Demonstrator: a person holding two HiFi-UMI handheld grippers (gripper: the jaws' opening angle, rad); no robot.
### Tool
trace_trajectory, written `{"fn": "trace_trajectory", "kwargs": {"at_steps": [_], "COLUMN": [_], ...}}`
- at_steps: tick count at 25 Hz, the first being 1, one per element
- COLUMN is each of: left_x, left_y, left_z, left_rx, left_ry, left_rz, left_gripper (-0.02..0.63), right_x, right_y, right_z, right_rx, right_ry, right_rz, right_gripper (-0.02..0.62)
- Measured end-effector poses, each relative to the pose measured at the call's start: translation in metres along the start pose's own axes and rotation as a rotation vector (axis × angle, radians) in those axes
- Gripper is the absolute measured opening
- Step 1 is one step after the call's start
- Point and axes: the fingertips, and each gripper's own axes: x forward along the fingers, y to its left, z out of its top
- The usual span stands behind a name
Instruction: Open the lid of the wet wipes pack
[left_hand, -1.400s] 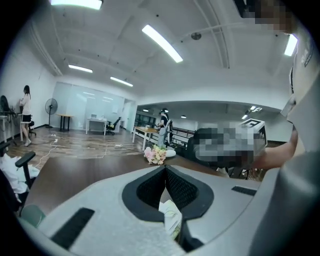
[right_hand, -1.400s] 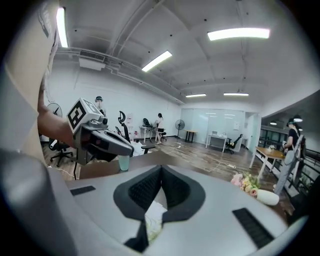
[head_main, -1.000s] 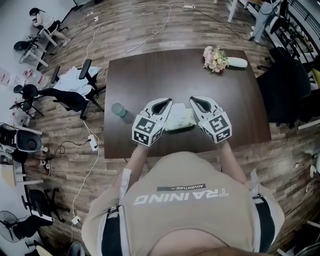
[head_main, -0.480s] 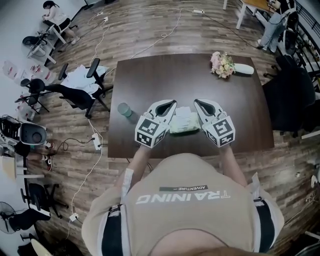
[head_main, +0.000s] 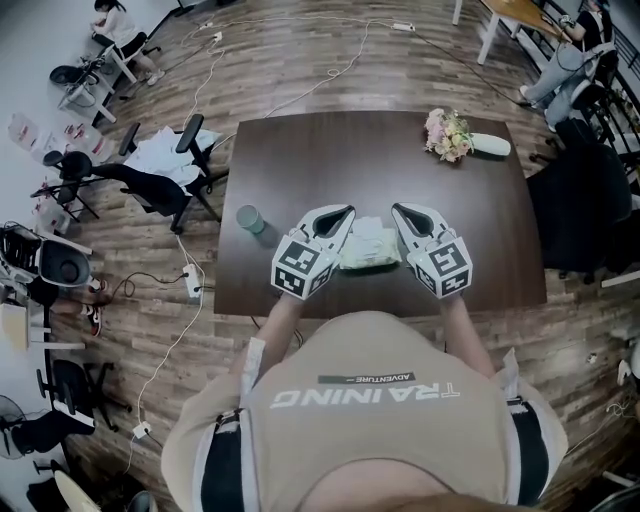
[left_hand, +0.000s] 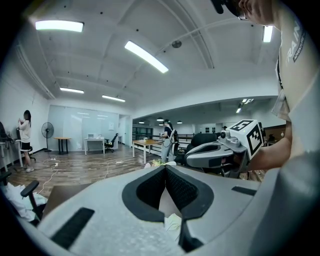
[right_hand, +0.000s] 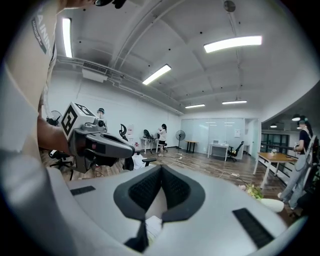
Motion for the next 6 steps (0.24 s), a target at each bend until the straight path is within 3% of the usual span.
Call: {"fn": "trace_trajectory", "kwargs": {"at_steps": [6], "left_x": [-0.0037], "left_y": [0.0039], "left_z": [-0.0027], "left_rx": [0.003], "left_ry": [0.001], "left_rz": [-0.007], "left_gripper": [0.009], "right_x": [0.0077], "right_y": [0.0076], "right_z": [-0.0056], "right_rx": [0.004], "right_ry": [0.016], "right_rz": [0.023], "right_gripper": [0.014]}}
